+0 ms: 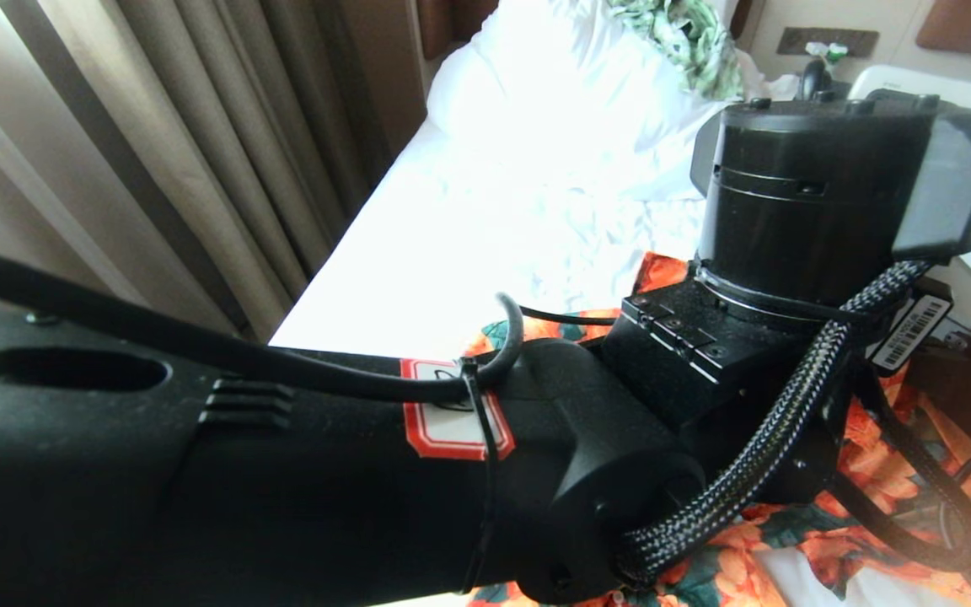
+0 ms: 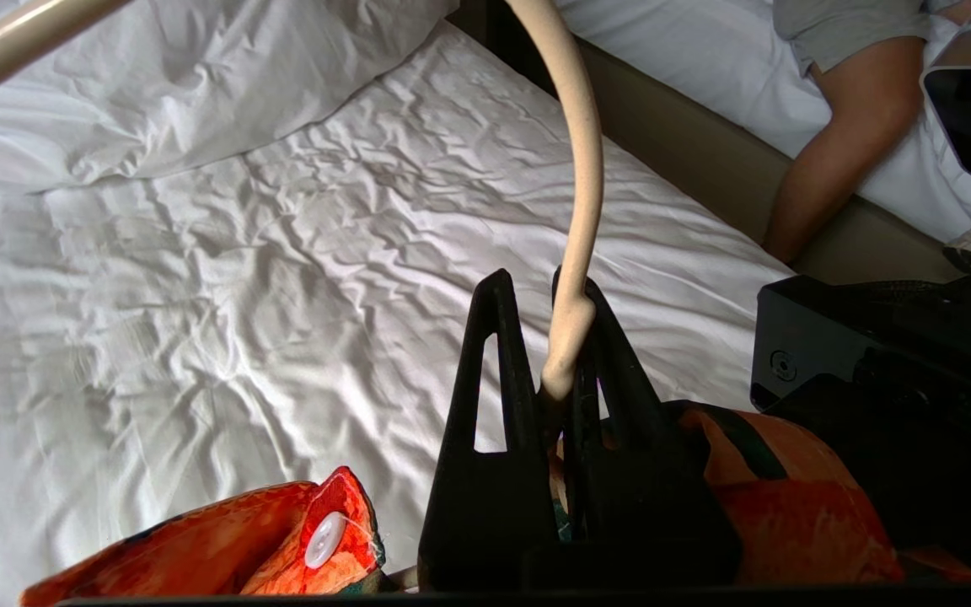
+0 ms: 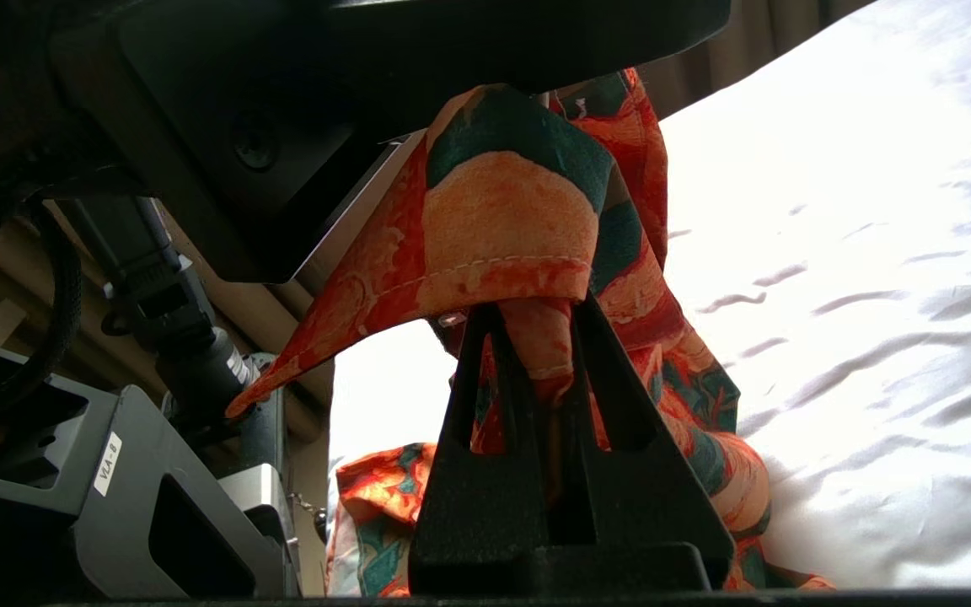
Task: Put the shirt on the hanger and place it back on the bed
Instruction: Take the clothes hanger out of the clothes
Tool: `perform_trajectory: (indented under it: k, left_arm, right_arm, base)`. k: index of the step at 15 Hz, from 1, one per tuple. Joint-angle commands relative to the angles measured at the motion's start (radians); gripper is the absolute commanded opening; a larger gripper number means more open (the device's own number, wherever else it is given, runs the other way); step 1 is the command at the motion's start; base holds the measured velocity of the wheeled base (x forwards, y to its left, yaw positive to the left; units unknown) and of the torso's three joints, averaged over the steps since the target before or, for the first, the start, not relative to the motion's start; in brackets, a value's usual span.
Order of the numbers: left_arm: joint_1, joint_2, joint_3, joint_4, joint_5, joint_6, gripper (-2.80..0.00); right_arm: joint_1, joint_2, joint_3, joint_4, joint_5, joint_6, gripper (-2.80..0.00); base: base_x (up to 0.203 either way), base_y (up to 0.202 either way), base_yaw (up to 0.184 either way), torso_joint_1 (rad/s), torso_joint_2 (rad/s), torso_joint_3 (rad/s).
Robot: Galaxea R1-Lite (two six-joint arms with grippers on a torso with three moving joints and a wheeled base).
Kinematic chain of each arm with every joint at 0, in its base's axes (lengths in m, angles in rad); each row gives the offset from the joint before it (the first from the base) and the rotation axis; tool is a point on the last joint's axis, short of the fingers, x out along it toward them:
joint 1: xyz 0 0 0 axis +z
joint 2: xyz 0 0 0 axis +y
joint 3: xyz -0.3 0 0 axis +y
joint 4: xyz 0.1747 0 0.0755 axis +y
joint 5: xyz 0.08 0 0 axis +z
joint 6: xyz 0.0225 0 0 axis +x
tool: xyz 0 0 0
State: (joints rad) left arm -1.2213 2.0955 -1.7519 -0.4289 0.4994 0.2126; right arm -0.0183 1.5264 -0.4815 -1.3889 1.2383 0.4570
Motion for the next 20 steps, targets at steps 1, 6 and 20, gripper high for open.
perform_trajectory:
  k: [1,6,20]
  left_arm:
    - [-0.001,-0.004,-0.001,-0.005,0.004,0.001,-2.8]
    - [0.001,-0.006,-0.004,-0.004,0.004,0.0,-2.8]
    - [0.126,-0.059,0.015,0.009,0.01,0.022,-2.8]
  right_arm:
    - [0.0,0.005,0.0,-0.007,0.009,0.002,-2.8]
    - [-0.002,0.005,-0.002,-0.01,0.007,0.002,0.0]
    - [-0.091,0.028,0.007,-0.045,0.013,-0.089,0.0]
  base:
    - [0.0,0.0,0.0,0.0,0.0,0.0]
    - [0.0,0.0,0.0,0.0,0.0,0.0]
    - [0.0,0.0,0.0,0.0,0.0,0.0]
